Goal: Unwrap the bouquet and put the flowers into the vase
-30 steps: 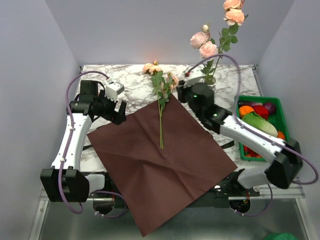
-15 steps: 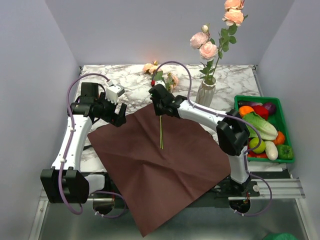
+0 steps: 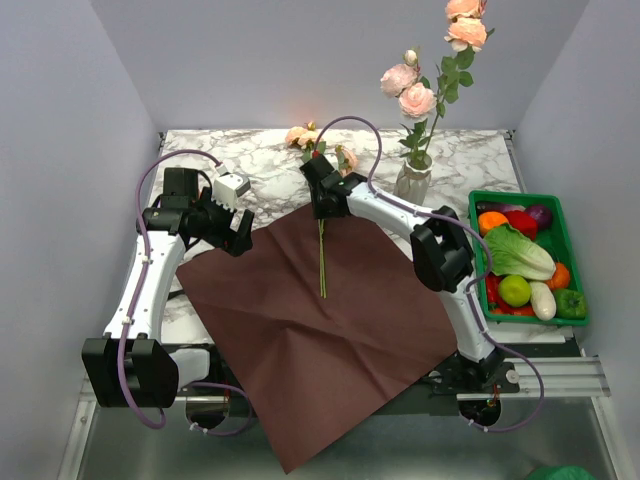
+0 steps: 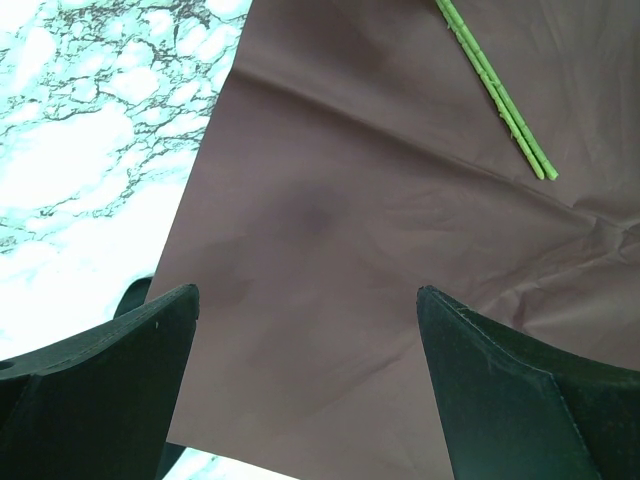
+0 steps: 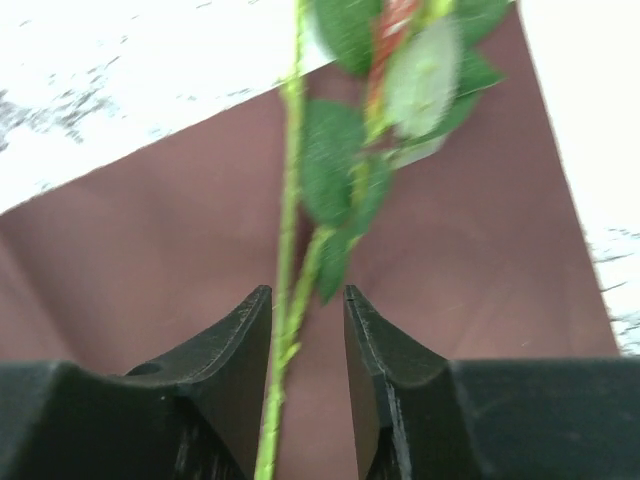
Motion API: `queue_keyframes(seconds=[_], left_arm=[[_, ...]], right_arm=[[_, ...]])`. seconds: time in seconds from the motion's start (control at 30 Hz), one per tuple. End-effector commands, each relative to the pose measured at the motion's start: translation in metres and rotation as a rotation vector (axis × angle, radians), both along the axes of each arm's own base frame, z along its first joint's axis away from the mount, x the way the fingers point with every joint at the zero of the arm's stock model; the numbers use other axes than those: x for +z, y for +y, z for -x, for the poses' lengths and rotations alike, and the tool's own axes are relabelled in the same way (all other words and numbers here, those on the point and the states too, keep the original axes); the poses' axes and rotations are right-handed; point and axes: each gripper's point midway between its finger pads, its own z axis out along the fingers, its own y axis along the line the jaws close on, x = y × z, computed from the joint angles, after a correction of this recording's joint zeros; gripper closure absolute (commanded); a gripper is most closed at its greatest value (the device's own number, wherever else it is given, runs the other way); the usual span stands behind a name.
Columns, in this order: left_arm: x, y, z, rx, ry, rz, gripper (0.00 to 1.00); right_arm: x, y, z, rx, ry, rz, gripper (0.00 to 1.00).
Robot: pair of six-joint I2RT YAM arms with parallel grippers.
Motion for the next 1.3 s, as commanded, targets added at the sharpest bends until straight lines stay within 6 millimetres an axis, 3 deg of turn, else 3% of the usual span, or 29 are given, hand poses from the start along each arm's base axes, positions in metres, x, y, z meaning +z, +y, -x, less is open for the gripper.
queue_keyframes(seconds=[0.0,0.3,0.5,0.83,0.9,1.13,1.27], left_arm=[[-0.001,0.003,-0.003,0.003,-0.022,-0.012,0.01],[-0.007,0.003,-0.006,-0.003,-0.015,-0.012,0.01],[-0.006,0.003,-0.007,-0.003,-0.021,-0.014,0.01],[-0.009,0.004,-0.009,-0.006,-0.017,-0.019,0.01],[-0.009,0.011,-0.010,0.018,-0.019,-0.023,0.01],[-0.011,0.011,-0.011,0.016,-0.012,-0.020,0.01],[-0.012,0.011,-0.012,0.015,-0.012,-0.017,0.01]], right_arm=[[-0.001,-0.001,-0.005,-0.003,0.020,0.002,0.56],[0.018,0.020,-0.016,0.087,-0.040,-0.067,0.55],[0.003,0.018,-0.028,0.050,0.016,-0.065,0.55],[-0.017,0.018,-0.026,0.049,0.085,-0.102,0.55],[-0.016,0.021,-0.025,0.057,0.087,-0.111,0.55],[-0.016,0.017,-0.021,0.054,0.090,-0.113,0.55],[0.000,0.015,-0.020,0.052,0.034,-0.141,0.56]])
